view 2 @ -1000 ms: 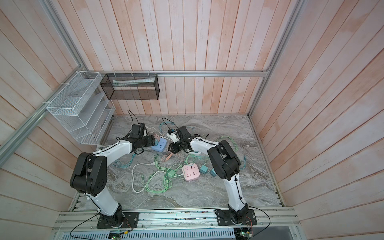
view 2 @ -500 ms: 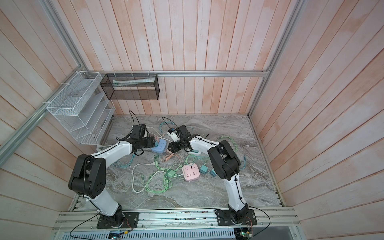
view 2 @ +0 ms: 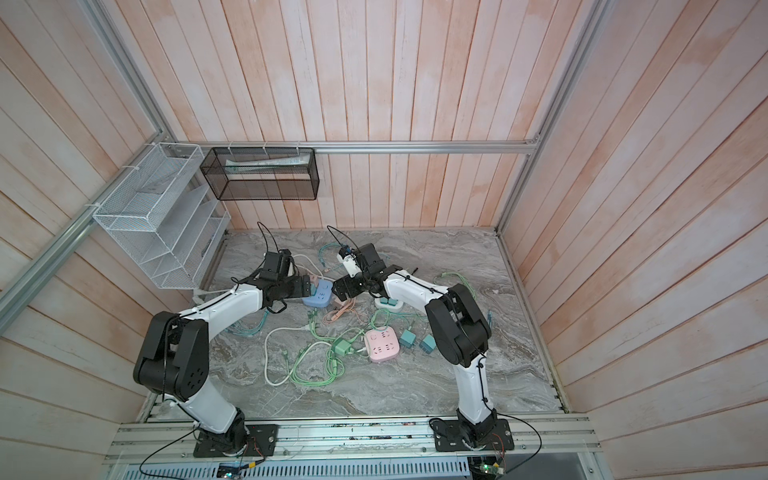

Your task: Pull the plug off the socket

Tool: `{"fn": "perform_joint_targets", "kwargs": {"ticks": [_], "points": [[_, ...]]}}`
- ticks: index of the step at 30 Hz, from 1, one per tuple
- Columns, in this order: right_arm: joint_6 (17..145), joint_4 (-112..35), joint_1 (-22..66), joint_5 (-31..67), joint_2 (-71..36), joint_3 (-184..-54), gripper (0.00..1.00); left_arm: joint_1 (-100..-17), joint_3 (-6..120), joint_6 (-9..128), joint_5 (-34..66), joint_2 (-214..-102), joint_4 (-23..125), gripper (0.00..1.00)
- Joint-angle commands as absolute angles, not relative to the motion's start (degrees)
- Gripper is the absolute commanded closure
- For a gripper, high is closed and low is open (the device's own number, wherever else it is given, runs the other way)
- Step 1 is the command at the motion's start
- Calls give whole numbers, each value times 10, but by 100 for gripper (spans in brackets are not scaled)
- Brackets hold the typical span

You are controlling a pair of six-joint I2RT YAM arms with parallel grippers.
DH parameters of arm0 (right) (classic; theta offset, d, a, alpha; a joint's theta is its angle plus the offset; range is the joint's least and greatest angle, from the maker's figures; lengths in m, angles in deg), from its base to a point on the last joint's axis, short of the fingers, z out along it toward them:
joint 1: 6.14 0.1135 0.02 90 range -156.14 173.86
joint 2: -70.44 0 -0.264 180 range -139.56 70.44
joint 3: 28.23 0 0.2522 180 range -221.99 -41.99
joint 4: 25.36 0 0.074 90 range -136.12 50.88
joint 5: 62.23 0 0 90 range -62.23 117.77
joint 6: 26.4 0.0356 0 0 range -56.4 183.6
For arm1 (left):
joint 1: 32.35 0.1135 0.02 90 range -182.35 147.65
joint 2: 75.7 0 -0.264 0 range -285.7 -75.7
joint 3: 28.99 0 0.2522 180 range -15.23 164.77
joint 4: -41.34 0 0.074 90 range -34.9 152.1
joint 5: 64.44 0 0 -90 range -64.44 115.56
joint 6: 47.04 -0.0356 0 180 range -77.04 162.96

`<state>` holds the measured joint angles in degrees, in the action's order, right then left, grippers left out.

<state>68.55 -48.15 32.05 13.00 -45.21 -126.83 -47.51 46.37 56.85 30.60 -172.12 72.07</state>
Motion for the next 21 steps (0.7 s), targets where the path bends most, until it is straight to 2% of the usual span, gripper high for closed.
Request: {"fn": "perform_joint_targets", "kwargs": {"ticks": [1, 12, 21], "points": [[697, -464, 318, 151, -430, -1254, 2, -481, 442, 552, 313, -1702, 741, 0], [690, -402, 331, 183, -405, -1226, 3, -485, 417, 550, 305, -1667, 720, 0], [685, -406, 336, 141, -461, -1275, 18, -496, 411, 546, 285, -1647, 709, 0]]}}
